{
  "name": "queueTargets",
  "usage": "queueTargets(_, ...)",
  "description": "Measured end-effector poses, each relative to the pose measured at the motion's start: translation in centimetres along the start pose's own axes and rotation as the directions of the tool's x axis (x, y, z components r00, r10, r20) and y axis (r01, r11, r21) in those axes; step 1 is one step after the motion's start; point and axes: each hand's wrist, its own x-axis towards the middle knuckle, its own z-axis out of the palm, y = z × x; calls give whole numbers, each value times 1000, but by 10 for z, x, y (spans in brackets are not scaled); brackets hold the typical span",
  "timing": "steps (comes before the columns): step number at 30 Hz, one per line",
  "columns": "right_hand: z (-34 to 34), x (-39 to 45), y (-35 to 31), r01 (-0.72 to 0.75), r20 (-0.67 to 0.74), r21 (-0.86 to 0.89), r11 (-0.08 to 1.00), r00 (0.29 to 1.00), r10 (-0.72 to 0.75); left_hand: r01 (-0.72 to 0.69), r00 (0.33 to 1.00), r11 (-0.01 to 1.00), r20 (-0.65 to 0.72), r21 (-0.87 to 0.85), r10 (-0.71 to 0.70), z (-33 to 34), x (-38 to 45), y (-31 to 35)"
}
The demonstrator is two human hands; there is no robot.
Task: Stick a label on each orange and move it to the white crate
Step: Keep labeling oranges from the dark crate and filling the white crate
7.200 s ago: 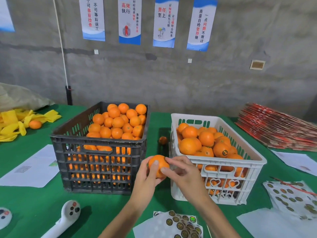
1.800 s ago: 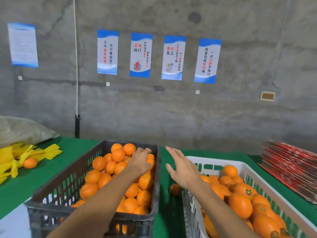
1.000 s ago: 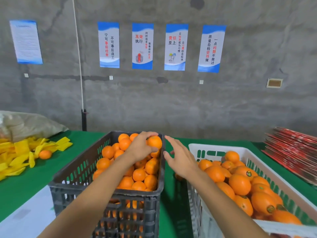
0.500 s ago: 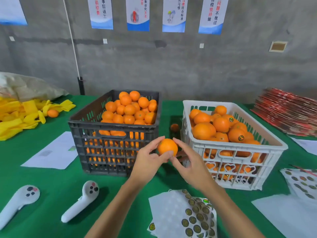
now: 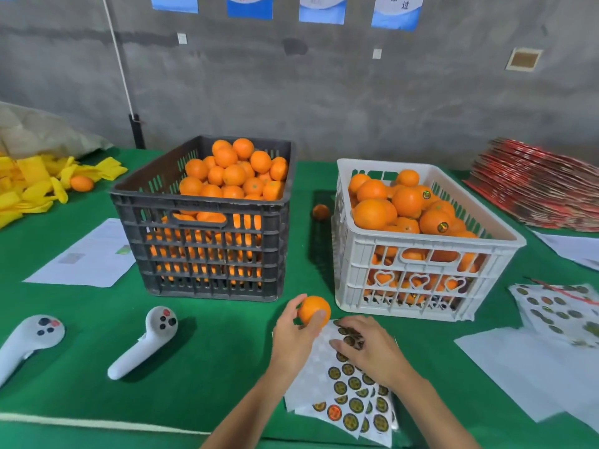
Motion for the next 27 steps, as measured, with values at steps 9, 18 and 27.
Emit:
queueTargets(9,7,25,-2,-128,-29,113,985,991,132,-33,999,999,6,-7,33,-8,2,-13)
queueTargets(18,10,30,-3,-143,-26,169,975,988,150,-50,999,999,7,-16,50,-8,6,-20)
queueTargets(27,-1,24,-8,-115,-31,86,990,992,118,-45,999,999,3,-4,45,-11,5,-20)
